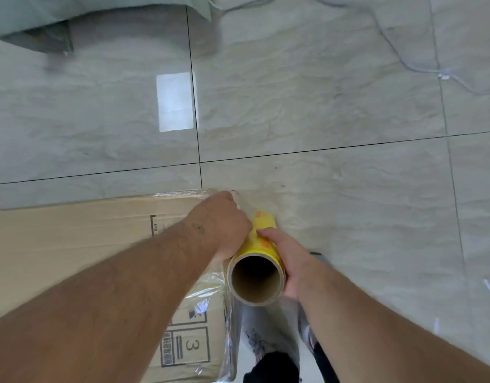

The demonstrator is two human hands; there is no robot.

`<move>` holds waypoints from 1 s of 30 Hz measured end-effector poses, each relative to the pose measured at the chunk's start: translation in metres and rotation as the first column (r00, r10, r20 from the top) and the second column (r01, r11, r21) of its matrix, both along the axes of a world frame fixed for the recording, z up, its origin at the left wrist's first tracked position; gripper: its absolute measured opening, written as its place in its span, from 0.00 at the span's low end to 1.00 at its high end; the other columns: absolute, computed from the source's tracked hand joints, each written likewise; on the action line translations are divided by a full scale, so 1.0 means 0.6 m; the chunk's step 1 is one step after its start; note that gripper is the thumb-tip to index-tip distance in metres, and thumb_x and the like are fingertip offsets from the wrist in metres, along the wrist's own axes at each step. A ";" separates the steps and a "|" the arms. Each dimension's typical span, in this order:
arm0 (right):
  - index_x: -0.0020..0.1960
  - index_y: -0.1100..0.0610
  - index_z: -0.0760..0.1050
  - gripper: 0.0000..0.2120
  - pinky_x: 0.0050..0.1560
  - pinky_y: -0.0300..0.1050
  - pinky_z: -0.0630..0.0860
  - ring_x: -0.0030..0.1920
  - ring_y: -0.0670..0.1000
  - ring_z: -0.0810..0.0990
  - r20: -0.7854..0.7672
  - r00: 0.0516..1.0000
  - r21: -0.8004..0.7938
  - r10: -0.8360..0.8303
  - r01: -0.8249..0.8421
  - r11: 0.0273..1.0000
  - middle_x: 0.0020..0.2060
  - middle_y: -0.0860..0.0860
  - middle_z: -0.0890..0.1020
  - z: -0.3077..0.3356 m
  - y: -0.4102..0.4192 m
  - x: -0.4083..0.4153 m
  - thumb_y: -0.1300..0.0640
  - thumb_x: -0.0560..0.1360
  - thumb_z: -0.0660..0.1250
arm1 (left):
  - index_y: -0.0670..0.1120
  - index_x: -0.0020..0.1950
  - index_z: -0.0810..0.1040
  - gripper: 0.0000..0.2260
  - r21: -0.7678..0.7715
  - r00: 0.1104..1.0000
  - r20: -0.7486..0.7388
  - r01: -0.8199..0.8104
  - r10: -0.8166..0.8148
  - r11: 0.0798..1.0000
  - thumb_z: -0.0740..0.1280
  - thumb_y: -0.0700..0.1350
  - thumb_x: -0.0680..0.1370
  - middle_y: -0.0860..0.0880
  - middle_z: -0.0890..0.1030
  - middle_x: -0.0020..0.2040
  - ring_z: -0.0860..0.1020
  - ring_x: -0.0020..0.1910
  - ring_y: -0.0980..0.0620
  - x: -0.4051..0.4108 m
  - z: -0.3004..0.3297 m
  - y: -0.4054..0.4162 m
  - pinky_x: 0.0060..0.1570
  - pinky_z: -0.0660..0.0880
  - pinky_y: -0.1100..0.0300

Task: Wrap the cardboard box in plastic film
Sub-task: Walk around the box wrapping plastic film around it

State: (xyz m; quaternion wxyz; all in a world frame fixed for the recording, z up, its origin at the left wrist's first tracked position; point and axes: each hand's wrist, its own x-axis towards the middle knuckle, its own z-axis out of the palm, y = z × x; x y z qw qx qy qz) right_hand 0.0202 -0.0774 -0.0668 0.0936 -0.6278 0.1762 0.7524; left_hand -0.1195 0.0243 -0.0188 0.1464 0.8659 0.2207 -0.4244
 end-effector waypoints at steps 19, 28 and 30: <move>0.71 0.56 0.80 0.32 0.56 0.59 0.87 0.50 0.61 0.91 -0.023 1.000 0.005 -0.001 0.001 1.000 0.55 0.63 0.90 0.021 -0.087 -0.007 0.37 0.76 0.78 | 0.52 0.51 0.82 0.12 -0.010 0.999 -0.024 0.042 -0.042 0.999 0.59 0.51 0.82 0.54 0.85 0.52 0.80 0.54 0.51 -0.003 0.000 -0.041 0.66 0.65 0.50; 0.77 0.52 0.74 0.31 0.42 0.55 0.88 0.43 0.61 0.91 0.060 0.998 0.055 0.009 -0.012 0.998 0.57 0.64 0.89 0.032 -0.116 0.006 0.44 0.78 0.79 | 0.54 0.55 0.80 0.21 0.014 0.993 0.000 0.115 -0.115 0.993 0.48 0.56 0.84 0.51 0.82 0.54 0.79 0.55 0.46 -0.002 0.011 -0.055 0.63 0.67 0.44; 0.77 0.48 0.69 0.36 0.49 0.60 0.89 0.47 0.63 0.91 0.151 0.977 0.080 0.149 -0.163 0.983 0.57 0.62 0.87 0.042 -0.133 0.013 0.44 0.75 0.81 | 0.54 0.59 0.81 0.21 0.004 0.994 -0.005 0.107 -0.107 0.994 0.48 0.56 0.85 0.49 0.80 0.56 0.78 0.57 0.46 0.010 0.015 -0.053 0.61 0.68 0.44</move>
